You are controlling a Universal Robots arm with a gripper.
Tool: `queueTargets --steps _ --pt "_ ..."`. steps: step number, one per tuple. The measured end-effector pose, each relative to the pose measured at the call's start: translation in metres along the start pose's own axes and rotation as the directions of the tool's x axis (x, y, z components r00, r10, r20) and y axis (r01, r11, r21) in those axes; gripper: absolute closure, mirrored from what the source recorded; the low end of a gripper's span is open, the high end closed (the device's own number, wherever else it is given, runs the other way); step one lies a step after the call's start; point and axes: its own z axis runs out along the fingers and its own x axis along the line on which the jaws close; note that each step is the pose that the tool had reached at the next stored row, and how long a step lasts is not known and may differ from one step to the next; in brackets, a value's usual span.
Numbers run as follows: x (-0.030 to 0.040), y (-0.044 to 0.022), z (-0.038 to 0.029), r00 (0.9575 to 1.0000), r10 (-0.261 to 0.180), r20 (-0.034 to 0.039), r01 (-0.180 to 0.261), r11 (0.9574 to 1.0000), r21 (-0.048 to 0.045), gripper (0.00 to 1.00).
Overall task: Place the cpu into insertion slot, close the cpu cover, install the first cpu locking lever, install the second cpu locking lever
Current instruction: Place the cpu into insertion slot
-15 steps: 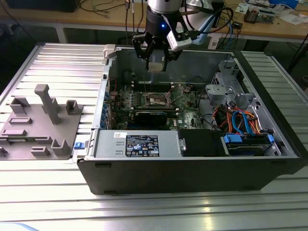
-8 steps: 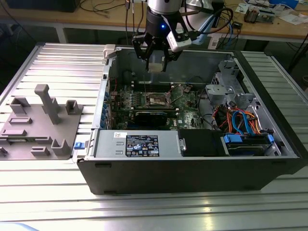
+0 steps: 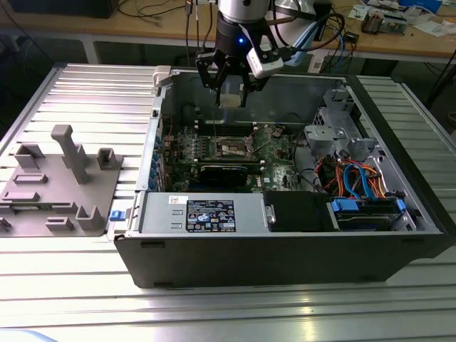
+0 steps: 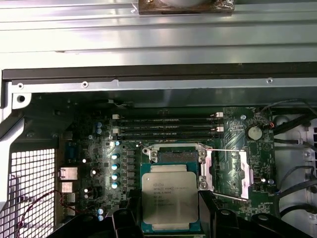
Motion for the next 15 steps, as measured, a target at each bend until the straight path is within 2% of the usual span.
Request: queueTargets --steps 15 --pt "-0.0001 -0.0003 0.0034 1.0 0.0 0.0 0.0 1.0 0.0002 0.45"
